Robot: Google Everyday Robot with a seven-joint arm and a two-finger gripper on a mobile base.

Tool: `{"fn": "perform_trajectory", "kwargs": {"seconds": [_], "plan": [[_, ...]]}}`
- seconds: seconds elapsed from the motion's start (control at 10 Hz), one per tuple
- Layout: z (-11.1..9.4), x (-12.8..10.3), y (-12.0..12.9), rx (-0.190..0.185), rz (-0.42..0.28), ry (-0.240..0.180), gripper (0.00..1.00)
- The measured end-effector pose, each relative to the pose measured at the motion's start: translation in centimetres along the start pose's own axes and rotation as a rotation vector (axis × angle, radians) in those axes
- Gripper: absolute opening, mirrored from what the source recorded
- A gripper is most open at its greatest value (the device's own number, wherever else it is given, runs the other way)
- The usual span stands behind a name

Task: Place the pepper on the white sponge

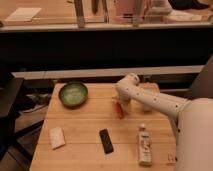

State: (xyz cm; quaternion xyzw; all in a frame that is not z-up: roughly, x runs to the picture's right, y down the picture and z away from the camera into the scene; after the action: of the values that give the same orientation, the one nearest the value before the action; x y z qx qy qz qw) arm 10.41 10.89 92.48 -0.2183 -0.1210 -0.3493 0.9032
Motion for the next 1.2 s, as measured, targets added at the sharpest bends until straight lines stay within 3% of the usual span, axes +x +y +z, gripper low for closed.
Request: {"fn": "perform_trajectory", "kwargs": {"seconds": [0.2,0.3,0.9,1.2], "plan": [[0.28,0.02,0.11,0.008,0.01,-0.001,0.77],[0.42,0.0,0.2,0.011,0.015,-0.001,0.71],[0.53,0.09,0.44,0.026,0.027,0.0,0.1],[-0.06,-0.25,-0.25,0.033,0.014,0.003,0.04]]}}
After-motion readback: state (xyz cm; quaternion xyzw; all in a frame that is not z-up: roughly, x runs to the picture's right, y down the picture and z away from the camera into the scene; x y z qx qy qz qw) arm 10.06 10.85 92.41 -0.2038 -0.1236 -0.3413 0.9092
